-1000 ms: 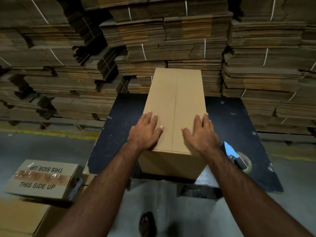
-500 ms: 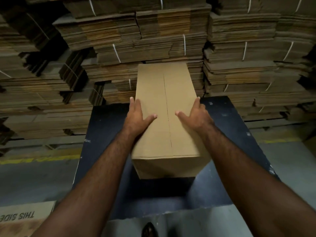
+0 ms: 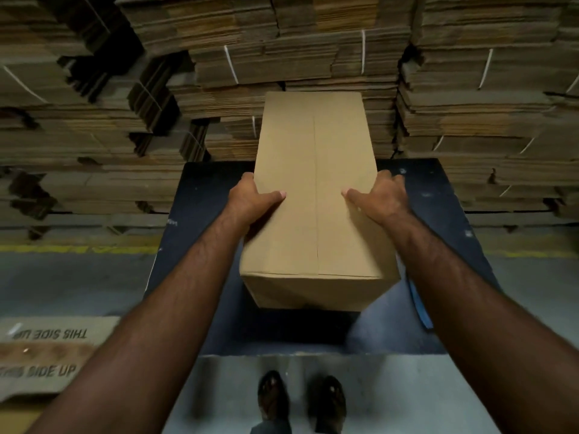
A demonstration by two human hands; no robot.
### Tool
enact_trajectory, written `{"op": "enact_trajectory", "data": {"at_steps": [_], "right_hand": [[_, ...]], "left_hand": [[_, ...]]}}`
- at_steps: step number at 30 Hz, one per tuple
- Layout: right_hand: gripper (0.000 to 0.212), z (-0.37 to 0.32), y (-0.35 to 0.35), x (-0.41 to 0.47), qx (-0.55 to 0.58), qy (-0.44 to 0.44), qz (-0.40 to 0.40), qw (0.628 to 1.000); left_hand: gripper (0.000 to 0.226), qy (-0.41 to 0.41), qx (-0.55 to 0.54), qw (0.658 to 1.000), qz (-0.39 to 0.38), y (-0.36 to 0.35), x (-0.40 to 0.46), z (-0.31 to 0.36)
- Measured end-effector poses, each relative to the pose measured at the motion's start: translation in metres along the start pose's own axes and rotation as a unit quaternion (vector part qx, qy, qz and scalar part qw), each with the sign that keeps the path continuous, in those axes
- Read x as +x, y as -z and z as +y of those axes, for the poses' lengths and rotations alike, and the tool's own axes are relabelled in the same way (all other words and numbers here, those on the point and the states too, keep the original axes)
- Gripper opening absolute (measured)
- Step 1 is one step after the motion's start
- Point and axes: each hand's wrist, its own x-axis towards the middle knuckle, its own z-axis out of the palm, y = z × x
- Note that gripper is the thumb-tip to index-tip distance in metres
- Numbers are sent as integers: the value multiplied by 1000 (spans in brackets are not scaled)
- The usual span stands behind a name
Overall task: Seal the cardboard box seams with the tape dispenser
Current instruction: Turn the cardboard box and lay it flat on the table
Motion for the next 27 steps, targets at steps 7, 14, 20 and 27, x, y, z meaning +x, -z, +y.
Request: {"op": "enact_trajectory", "data": {"at_steps": [7,14,20,27], "right_hand": [[54,-20,13,8,-36,183,-107,977],[59,-68,-26,8,-185,311,-96,927],[70,-69,-62,-35,-191,317,-74,926],[73,-60,-76,-107,-184,358,-120,907]], "left_hand": [[59,93,-287,953,-12,-10,-95,-13],[55,132,-319,924,-162,-34,-193,-9],[9,6,-50,994,93,14,-151,-41],[43,-138,314,936,83,64,-71,-59]]}}
